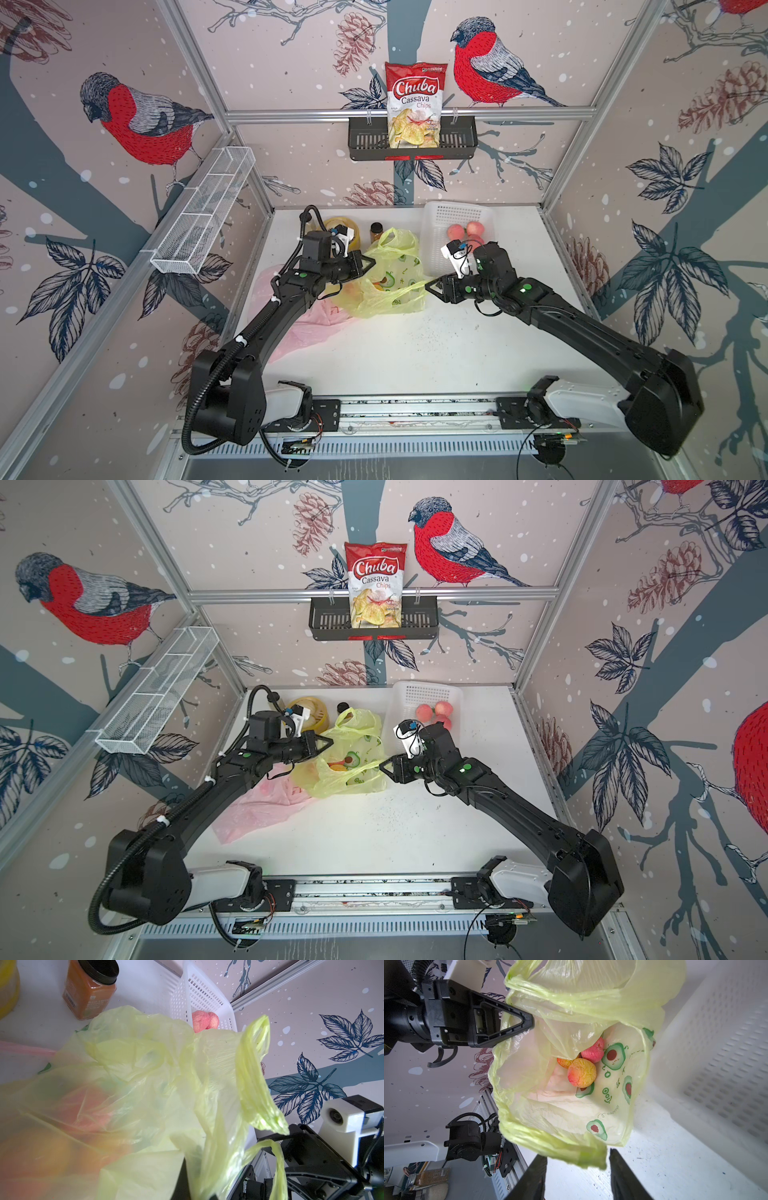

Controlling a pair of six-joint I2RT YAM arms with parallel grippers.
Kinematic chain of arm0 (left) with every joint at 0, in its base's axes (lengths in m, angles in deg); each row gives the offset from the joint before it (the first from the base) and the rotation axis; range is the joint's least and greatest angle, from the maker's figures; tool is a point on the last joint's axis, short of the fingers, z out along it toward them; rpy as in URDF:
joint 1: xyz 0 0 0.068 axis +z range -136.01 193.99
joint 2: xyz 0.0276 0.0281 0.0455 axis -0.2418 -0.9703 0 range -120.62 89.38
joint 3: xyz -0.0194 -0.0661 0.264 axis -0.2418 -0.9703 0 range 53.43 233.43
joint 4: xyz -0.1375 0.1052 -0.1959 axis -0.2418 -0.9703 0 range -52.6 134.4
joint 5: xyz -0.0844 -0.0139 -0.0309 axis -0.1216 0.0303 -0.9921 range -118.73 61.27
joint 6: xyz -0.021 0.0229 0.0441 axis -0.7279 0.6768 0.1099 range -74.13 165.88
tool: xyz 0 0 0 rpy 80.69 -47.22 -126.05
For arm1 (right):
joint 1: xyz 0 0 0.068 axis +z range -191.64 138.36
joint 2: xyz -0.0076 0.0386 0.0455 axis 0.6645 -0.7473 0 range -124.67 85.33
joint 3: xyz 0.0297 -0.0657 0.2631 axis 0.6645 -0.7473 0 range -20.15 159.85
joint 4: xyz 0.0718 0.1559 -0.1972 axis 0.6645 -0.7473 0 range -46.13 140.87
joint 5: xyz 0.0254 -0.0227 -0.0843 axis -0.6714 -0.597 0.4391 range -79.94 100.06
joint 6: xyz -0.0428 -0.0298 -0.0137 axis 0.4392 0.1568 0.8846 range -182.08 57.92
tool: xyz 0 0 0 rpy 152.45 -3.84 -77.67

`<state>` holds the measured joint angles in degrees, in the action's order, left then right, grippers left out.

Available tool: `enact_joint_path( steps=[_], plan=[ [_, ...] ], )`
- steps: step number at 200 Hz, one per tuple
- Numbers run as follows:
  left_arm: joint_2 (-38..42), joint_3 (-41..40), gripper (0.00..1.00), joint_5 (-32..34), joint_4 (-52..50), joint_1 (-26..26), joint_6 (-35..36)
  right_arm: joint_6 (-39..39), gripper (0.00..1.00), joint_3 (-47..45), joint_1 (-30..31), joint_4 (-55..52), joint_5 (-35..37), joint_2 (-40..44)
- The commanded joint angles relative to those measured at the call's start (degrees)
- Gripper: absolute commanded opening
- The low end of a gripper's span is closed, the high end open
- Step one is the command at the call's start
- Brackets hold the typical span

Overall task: Place the peach into a plastic bag & tie a knot
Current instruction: Adjust the plastic bag at the center of the board.

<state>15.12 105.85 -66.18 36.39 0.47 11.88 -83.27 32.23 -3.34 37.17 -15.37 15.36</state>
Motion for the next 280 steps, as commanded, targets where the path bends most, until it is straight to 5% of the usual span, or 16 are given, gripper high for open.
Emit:
enact_joint_path(
  steps=[1, 33, 58, 81, 122, 171, 208, 233, 280],
  plan=[
    [0.6, 0.1, 0.00, -0.3, 1.9, 0.0, 0.6, -0.2, 0.31, 1.0, 0.1, 3.2, -2.0, 0.0],
    [2.3, 2.0, 0.00, 3.0, -3.5, 0.0, 2.8, -1.4, 0.11, 2.5, 0.4, 4.4, -2.3, 0.9],
    [6.9, 4.4, 0.38, 11.8, -11.5, 0.0, 5.5, -1.1, 0.03, 4.9, 1.6, 3.8, -2.2, 0.7],
    [12.6, 7.0, 0.53, 16.7, -14.8, 0.0, 7.6, -1.2, 0.00, 6.6, 2.7, 3.9, -2.3, 0.3],
    [24.6, 3.7, 0.60, 11.2, -8.9, -1.1, 11.8, -1.6, 0.00, 9.8, 4.6, 4.1, -1.8, -1.2],
    [37.8, -5.4, 0.71, 18.7, 1.4, -14.2, 18.7, -1.6, 0.00, 14.7, 6.6, 3.3, -1.8, -4.9],
    [34.4, -5.7, 0.72, 21.6, 2.3, -20.5, 24.2, -1.3, 0.00, 19.2, 8.4, 2.5, -1.7, -7.5],
    [30.4, -5.0, 0.72, 29.9, 2.2, -25.0, 27.3, -0.6, 0.00, 22.5, 9.6, 1.5, -1.8, -9.3],
    [26.0, -6.7, 0.68, 34.3, 9.2, -25.6, 28.0, 0.2, 0.00, 26.5, 11.3, -0.3, -1.9, -11.5]
  ],
)
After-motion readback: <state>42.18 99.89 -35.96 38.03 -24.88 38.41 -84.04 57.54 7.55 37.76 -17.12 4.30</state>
